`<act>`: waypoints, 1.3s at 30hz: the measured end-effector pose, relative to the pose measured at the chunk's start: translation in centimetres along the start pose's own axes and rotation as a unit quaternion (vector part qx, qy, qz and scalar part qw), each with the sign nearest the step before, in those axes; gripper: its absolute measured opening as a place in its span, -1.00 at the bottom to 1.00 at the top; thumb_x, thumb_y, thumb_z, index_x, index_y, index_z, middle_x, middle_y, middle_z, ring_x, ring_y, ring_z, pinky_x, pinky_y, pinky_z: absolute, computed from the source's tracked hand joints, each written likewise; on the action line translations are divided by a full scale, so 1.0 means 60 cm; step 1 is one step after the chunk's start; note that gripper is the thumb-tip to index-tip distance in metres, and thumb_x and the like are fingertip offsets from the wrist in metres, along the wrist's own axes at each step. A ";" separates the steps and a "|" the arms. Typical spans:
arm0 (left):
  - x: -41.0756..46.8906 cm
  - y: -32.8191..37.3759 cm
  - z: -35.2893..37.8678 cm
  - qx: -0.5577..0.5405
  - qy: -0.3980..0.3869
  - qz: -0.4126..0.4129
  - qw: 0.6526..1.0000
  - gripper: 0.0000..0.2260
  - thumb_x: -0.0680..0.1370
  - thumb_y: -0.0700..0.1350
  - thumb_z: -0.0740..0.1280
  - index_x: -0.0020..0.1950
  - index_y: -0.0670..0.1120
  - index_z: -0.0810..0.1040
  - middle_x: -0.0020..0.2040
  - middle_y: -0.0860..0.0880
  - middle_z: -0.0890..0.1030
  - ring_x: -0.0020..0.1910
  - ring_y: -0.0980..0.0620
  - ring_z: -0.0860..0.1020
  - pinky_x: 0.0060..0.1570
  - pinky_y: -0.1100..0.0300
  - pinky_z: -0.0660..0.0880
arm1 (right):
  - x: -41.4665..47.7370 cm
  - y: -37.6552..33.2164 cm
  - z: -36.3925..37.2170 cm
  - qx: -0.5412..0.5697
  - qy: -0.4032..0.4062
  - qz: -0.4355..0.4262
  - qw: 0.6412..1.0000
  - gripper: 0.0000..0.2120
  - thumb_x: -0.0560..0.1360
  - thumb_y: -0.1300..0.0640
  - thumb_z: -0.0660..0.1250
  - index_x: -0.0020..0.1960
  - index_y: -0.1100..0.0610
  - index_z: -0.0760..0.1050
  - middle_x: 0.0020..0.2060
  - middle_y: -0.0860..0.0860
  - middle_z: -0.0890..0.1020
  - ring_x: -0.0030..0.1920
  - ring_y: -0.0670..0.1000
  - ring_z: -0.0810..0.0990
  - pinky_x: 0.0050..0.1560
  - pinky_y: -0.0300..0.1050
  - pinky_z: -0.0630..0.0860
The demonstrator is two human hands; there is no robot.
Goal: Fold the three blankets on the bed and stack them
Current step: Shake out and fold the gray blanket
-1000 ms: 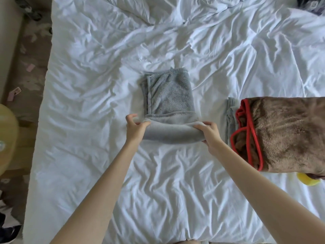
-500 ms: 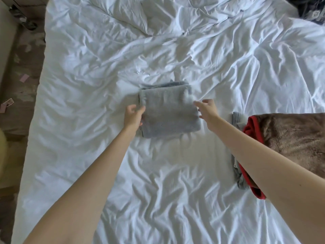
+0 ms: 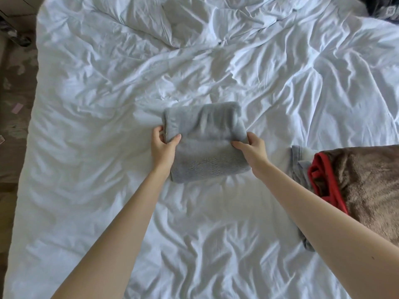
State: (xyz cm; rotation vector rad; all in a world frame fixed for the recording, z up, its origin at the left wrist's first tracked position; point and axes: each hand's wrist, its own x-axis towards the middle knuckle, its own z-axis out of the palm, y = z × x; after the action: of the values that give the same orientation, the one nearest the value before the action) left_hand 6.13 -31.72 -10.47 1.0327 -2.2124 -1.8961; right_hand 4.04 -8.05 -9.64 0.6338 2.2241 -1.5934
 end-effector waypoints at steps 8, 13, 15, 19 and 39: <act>0.046 0.029 0.042 0.331 0.057 0.204 0.919 -0.53 0.51 -0.06 0.37 0.37 -0.16 0.37 0.33 -0.15 0.45 0.33 -0.17 0.38 0.26 0.01 0.31 | 0.000 0.041 0.014 0.045 0.021 0.177 0.983 -0.18 0.36 -0.14 0.51 0.42 0.19 0.20 0.20 0.06 0.40 0.11 0.03 0.41 0.04 -0.11 0.36; 0.121 0.037 0.079 0.510 -0.141 0.236 0.815 -0.45 0.61 0.23 0.14 0.51 -0.02 0.22 0.45 -0.07 0.42 0.31 -0.15 0.49 0.26 -0.06 0.40 | -0.011 0.048 0.035 0.195 -0.010 0.269 0.943 -0.42 0.30 -0.03 0.58 0.16 0.17 0.38 -0.03 0.06 0.58 -0.10 0.02 0.59 -0.24 -0.11 0.52; 0.137 0.022 0.082 0.569 -0.192 0.178 0.779 -0.39 0.58 0.33 0.06 0.52 0.00 0.21 0.44 -0.09 0.43 0.29 -0.16 0.49 0.21 -0.06 0.40 | -0.011 0.057 0.040 0.207 -0.012 0.277 0.938 -0.53 0.32 0.06 0.57 0.09 0.20 0.45 -0.10 0.08 0.60 -0.14 0.04 0.61 -0.25 -0.10 0.55; 0.141 0.011 0.075 0.572 -0.241 0.083 0.780 -0.24 0.46 0.44 0.18 0.48 -0.04 0.30 0.40 -0.12 0.46 0.29 -0.18 0.49 0.11 -0.01 0.43 | -0.011 0.076 0.024 0.193 0.009 0.239 0.952 -0.70 0.36 0.24 0.50 0.04 0.26 0.51 -0.11 0.16 0.61 -0.17 0.09 0.59 -0.13 -0.05 0.56; -0.060 -0.092 0.023 0.025 -0.194 -0.204 0.959 -0.47 0.40 0.11 0.53 0.22 -0.18 0.56 0.06 -0.13 0.69 0.00 -0.08 0.68 0.03 0.06 0.61 | -0.043 0.103 -0.024 0.078 -0.038 0.197 0.977 -0.27 0.27 -0.04 0.61 0.29 0.21 0.39 0.15 0.12 0.59 0.12 0.12 0.59 0.22 0.08 0.52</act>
State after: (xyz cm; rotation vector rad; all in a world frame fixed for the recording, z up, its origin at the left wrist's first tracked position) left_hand 10.77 -28.83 -14.41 1.3091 -2.3996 -2.4090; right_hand 9.52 -5.42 -12.83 0.9700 1.7895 -1.5592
